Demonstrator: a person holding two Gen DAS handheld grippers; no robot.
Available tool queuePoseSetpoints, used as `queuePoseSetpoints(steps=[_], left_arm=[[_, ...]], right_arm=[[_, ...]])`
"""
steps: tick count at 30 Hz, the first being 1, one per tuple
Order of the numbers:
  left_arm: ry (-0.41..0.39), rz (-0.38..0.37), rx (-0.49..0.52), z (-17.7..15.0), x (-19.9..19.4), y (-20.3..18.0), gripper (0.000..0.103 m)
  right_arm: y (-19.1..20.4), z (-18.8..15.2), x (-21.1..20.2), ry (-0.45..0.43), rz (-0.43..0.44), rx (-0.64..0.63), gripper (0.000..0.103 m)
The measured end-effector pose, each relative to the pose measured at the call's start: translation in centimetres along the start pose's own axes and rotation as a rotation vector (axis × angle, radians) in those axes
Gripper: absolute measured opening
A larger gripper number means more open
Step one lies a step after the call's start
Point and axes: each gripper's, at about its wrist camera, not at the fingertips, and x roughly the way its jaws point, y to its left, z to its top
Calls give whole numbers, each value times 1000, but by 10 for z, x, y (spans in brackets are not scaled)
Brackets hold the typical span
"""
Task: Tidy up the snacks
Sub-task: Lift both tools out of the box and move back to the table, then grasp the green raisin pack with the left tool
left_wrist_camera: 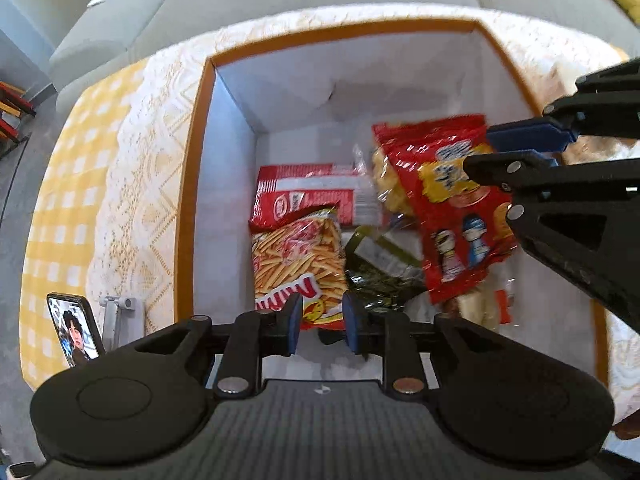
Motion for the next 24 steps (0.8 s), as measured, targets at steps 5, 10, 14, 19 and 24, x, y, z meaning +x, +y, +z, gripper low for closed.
queuePoseSetpoints(steps=[5, 10, 14, 19, 24], left_arm=[[-80, -29, -22, -5, -32, -8, 32], [-170, -72, -7, -12, -66, -27, 38], [-231, -102, 19, -18, -85, -46, 51], [-276, -114, 50, -22, -98, -72, 56], [-280, -129, 117, -21, -97, -103, 56]], right_arm=[[-12, -11, -36, -83, 6, 70, 16], [-25, -36, -76, -182, -10, 156, 17], [-36, -66, -103, -236, -31, 220, 21], [-53, -112, -127, -275, -69, 295, 28], [-74, -159, -133, -257, -103, 358, 35]])
